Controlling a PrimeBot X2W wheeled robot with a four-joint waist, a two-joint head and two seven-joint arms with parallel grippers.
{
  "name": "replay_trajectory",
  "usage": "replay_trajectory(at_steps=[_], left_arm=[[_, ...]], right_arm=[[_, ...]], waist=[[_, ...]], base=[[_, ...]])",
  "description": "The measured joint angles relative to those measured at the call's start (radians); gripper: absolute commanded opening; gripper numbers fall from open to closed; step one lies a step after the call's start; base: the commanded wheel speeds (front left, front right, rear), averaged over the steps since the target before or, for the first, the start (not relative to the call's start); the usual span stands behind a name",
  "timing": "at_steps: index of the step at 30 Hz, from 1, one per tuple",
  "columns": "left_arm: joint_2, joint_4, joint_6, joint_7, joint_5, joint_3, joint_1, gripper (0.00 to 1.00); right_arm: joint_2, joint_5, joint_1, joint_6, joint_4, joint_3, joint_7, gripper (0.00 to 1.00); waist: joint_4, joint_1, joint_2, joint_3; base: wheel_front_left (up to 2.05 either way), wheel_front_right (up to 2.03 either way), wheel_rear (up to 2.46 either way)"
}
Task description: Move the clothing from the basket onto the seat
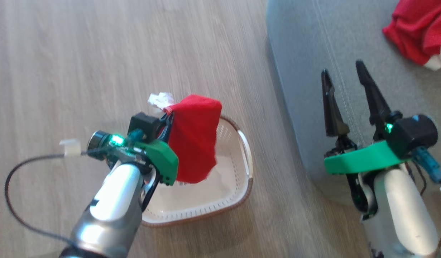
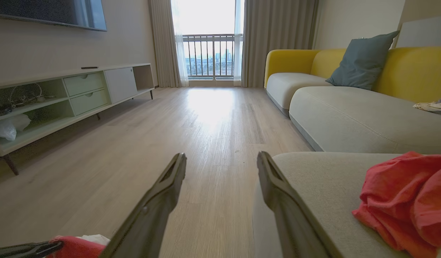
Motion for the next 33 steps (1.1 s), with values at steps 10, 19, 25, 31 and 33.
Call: replay_trajectory(at_steps=[10,19,25,31,33], left_arm=[[0.01,-0.474,0.033,0.0,0.079,0.151,0.225,0.0],[0.007,-0.758,0.028,-0.002,0.117,0.293,0.297,0.0],[-0.003,-0.934,0.014,-0.008,0.135,0.375,0.314,0.0],[-0.011,-1.054,0.017,-0.009,0.183,0.391,0.314,0.0],[-0.014,-1.079,0.015,-0.009,0.182,0.387,0.313,0.0]], right_arm=[[-0.003,0.012,0.077,0.0,0.039,0.01,0.0,1.0],[-0.008,0.012,0.12,0.0,0.048,0.013,0.0,1.0],[-0.009,0.019,0.162,0.0,0.053,0.016,0.0,1.0],[-0.011,0.022,0.178,0.0,0.058,0.031,0.0,1.0],[-0.011,0.022,0.178,0.0,0.058,0.037,0.0,1.0]], waist=[[0.047,0.0,0.0,-0.181],[0.063,0.0,0.0,-0.242],[0.069,0.0,0.0,-0.273],[0.074,0.0,0.0,-0.293],[0.074,0.0,0.0,-0.295]], base=[[0.0,0.0,0.0],[0.0,0.0,0.0],[0.0,0.0,0.0],[0.0,0.0,0.0],[0.0,0.0,0.0]])
